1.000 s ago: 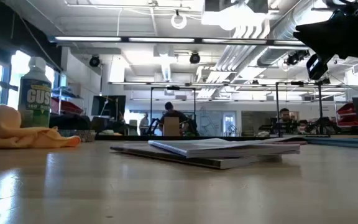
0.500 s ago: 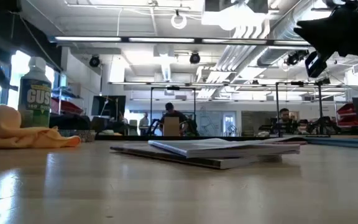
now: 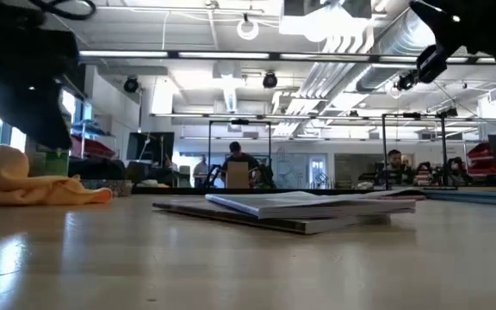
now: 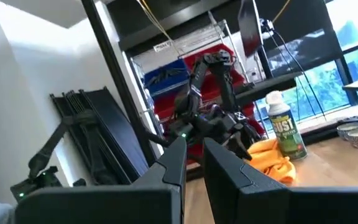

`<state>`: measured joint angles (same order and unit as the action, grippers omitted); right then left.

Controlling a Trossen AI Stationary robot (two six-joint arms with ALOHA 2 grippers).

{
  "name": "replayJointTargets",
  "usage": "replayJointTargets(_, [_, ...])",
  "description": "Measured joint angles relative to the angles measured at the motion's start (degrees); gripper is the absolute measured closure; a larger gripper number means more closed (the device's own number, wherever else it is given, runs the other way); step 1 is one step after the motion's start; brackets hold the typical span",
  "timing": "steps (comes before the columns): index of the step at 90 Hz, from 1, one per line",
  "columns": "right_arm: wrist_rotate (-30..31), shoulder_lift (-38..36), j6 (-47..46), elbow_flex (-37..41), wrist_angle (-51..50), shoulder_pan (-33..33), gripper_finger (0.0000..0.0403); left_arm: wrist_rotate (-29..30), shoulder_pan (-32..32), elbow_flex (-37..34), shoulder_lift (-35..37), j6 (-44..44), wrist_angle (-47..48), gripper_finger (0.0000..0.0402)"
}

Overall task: Apply microfiber cloth
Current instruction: Move the orange microfiber cloth to the top center of the table

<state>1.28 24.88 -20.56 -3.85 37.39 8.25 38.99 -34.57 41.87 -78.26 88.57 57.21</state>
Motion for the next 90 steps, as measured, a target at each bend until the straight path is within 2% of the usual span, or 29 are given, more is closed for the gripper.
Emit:
replayJointTargets(16, [0.28,8.79,4.93,-6.20,-0.04,2.04,0.0380,-5.24,3.80,0.00,0.00,-3.69,-0.04,0.0241])
replayJointTargets(28, [0.65,16.50,10.57,-11.78,-0.38,3.08,0.0380,-7.04,4.62,0.00,0.00,-4.69,1.35,0.0241])
replayJointTargets(39, [3.24,23.74,12.05,-16.97,-2.08,3.06,0.0380,-7.05,4.61,-0.44,0.04,-2.19,5.40,0.0241])
replayJointTargets(52, [3.47,31.87,12.05,-21.52,-2.98,3.06,0.0380,-9.05,4.61,-3.91,0.04,0.25,5.55,0.0241])
replayJointTargets(72, [3.50,40.27,11.64,-27.88,-2.97,3.02,0.0380,-10.41,4.55,-10.45,0.04,3.24,-2.88,0.0241])
replayJointTargets(90, [3.12,42.45,11.64,-32.91,-3.13,3.06,0.0380,-6.37,4.48,-16.05,0.22,2.74,-14.26,0.0242])
